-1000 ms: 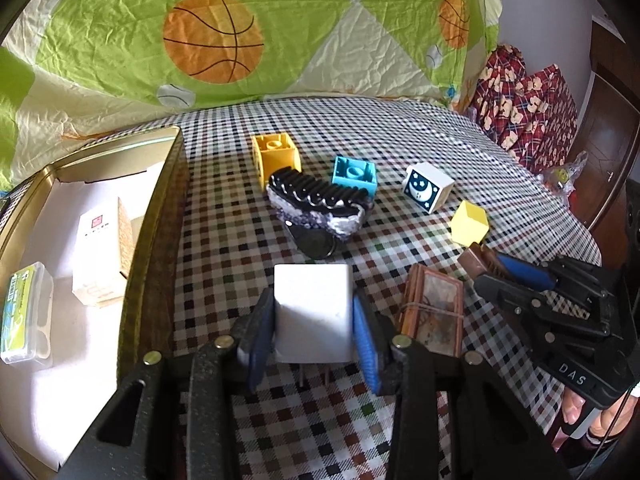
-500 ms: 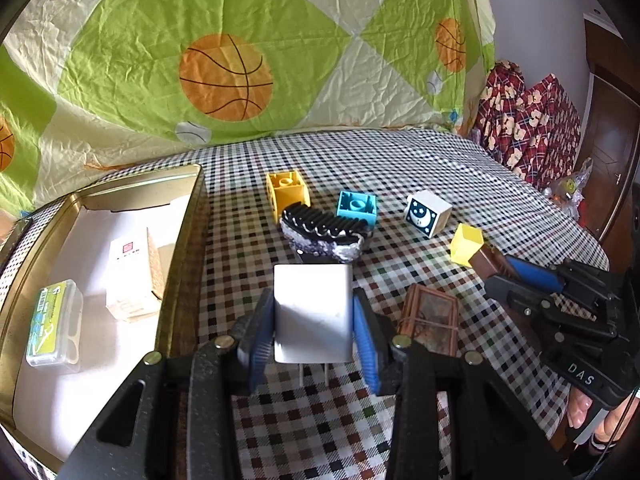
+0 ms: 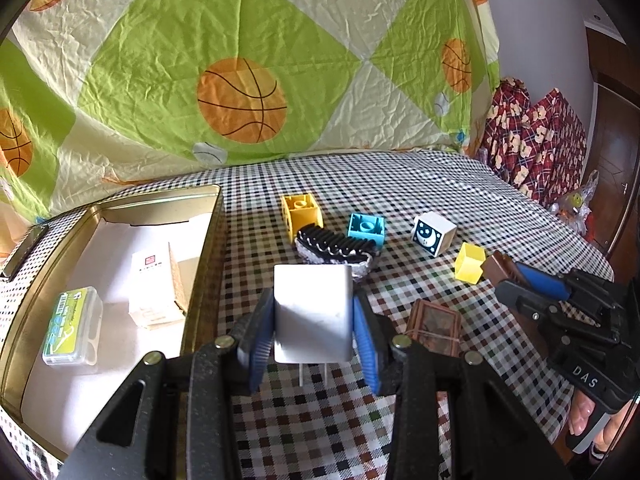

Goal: Organize rigid objects
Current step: 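Lift the white adapter with the left tool while the right tool lifts the brown comb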

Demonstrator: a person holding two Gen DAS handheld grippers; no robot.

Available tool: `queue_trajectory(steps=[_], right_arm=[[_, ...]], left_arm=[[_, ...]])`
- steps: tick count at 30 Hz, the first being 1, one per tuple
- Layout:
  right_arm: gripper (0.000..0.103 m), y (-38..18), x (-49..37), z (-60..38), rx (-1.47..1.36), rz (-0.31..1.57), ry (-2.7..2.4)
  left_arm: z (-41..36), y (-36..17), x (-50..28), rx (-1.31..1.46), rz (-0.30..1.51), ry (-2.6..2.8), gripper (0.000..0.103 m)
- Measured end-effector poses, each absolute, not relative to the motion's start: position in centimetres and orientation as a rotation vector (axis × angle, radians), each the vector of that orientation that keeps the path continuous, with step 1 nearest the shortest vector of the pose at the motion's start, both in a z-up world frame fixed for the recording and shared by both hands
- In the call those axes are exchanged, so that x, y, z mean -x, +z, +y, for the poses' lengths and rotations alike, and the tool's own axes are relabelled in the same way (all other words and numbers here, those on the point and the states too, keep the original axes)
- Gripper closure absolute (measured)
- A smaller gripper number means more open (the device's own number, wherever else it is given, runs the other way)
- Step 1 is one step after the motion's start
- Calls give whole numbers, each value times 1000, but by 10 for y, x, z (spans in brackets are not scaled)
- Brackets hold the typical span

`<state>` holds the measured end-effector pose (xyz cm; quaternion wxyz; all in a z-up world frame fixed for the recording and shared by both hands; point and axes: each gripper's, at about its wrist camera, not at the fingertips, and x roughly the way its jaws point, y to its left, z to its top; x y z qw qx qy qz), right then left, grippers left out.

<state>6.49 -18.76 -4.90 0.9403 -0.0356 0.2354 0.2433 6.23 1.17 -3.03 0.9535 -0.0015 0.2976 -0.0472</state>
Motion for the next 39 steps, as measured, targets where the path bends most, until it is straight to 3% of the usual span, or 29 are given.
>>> queue_trajectory(steps=[39], right_arm=[[76, -43, -39, -198, 45, 299, 468]], left_arm=[[20, -14, -32, 15, 415, -7, 66]])
